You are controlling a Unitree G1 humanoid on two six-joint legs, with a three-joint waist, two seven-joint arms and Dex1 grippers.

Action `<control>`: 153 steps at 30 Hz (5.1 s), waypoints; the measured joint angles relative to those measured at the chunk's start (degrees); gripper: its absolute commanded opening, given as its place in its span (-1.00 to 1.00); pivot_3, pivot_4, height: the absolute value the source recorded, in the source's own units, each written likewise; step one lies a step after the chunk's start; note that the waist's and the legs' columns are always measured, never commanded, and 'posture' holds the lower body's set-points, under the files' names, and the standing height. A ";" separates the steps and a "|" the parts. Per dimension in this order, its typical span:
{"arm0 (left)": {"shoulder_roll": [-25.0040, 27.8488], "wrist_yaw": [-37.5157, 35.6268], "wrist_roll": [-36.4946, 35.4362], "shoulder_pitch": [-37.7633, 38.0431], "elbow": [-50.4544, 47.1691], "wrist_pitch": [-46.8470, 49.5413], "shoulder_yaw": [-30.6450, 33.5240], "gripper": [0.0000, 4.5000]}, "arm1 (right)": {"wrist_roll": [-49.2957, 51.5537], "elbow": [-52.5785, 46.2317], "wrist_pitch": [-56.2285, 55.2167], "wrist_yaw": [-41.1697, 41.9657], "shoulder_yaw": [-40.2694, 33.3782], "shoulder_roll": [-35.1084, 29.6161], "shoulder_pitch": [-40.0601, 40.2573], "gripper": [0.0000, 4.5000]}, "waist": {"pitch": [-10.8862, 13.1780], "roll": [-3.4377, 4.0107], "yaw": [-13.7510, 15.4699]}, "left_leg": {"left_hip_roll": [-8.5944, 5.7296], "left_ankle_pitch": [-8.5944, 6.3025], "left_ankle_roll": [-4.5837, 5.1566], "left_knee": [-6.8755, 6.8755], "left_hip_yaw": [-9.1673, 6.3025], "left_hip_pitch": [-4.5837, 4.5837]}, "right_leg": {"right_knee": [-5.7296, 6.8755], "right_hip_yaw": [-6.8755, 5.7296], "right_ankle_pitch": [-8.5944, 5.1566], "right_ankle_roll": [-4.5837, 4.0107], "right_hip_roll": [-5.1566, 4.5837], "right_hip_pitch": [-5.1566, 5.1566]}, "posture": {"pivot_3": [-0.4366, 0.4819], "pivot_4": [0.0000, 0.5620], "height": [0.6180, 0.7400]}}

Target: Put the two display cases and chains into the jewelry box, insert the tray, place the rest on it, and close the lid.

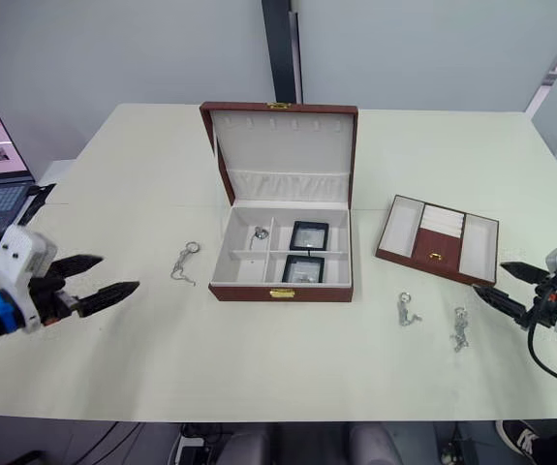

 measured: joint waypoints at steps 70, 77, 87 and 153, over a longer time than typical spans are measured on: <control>-25.66 33.29 1.60 -14.14 17.26 -19.22 -18.28 1.00 | 8.85 -25.69 14.25 -1.59 21.60 9.99 -23.87 1.00 | -0.14 -0.02 0.31 | -0.10 0.01 -0.01 0.05 -0.33 0.06 | -0.10 -0.26 0.00 0.00 -0.06 0.29 | -0.05 -0.47 1.00; -25.68 34.15 3.53 -16.79 20.51 -20.49 -19.97 1.00 | 8.87 -26.74 14.98 -2.33 21.63 10.08 -23.85 1.00 | -0.15 -0.01 0.30 | -0.10 0.01 -0.01 0.05 -0.32 0.07 | -0.09 -0.25 0.00 0.00 -0.07 0.30 | -0.05 -0.47 1.00; -25.67 34.46 3.71 -16.79 20.57 -20.02 -20.14 0.61 | 8.89 -26.99 15.19 -2.63 21.63 10.06 -23.31 1.00 | -0.17 0.01 0.30 | -0.11 0.01 -0.01 0.05 -0.32 0.08 | -0.09 -0.25 0.00 0.00 -0.07 0.31 | -0.05 -0.47 1.00; -22.92 35.01 -18.04 -17.35 -14.16 11.28 -23.60 -0.95 | 9.01 -27.15 17.67 -3.02 17.83 7.62 -23.59 1.00 | -0.08 -0.12 0.23 | -0.08 0.01 -0.02 0.02 -0.38 0.03 | -0.17 -0.25 0.00 0.00 -0.02 0.32 | -0.05 -0.47 1.00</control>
